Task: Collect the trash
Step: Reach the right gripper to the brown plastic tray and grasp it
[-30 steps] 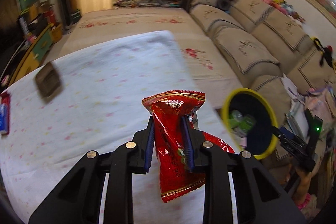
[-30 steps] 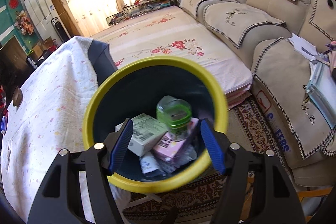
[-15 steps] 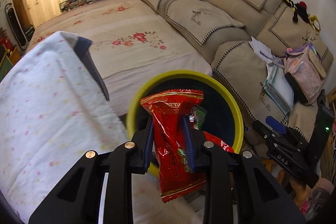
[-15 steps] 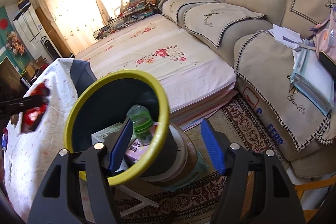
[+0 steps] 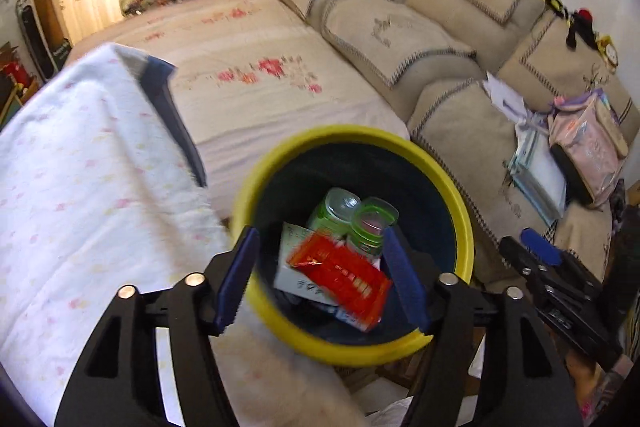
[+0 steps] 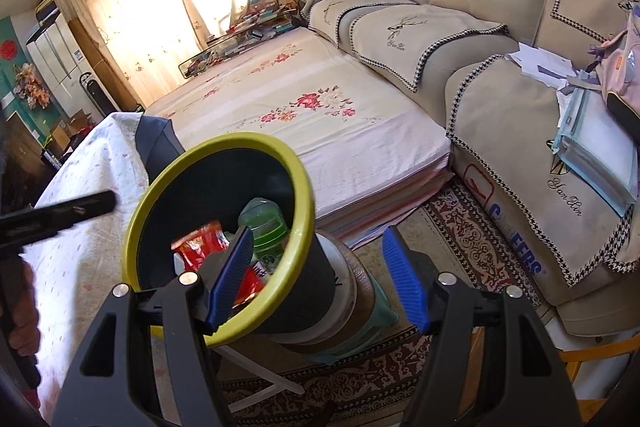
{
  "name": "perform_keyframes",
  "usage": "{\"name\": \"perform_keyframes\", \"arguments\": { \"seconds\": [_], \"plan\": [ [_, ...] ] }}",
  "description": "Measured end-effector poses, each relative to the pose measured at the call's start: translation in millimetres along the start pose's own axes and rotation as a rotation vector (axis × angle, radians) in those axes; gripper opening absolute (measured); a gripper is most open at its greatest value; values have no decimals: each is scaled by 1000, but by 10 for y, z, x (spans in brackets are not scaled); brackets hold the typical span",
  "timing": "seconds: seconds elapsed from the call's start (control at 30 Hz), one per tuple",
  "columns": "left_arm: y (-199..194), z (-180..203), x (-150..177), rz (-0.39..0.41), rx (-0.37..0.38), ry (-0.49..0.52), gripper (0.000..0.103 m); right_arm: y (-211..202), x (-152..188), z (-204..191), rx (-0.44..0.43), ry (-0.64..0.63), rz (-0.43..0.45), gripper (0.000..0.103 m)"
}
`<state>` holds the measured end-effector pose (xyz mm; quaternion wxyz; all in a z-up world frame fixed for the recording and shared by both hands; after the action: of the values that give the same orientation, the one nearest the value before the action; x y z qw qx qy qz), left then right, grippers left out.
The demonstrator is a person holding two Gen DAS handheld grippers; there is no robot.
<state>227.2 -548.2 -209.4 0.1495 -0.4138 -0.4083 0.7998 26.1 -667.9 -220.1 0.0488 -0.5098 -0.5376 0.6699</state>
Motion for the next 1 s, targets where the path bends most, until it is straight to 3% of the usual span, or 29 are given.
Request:
{"name": "perform_keyframes", "arguments": {
  "seconds": [0.3, 0.53, 0.73, 1.0],
  "plan": [
    [-1406, -524, 311, 247, -91, -30, 85, -93, 17, -496, -47, -88, 7, 64],
    [-2477, -1294, 905, 407, -212, -128, 92, -207, 23, -1111, -106, -182, 12, 64],
    [-3161, -2141, 1500, 474, -375, -207, 98, -362, 6, -1812, -148, -293, 32, 64],
    [-3614, -3166, 2175, 503, -523, -328, 98, -587, 54, -3006, -216, -492, 66, 68]
  ]
}}
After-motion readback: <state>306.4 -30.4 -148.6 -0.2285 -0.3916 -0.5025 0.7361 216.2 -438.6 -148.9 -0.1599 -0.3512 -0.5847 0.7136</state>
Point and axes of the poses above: each gripper's, at about its wrist camera, not at the fingertips, and y roughly the way its jaws point, z to its right, x to its underside, the point moved 8 cm from there along y, roughly the way its jaws point, and after that the axes turned 12 degrees about x, right-handed, at the moved point
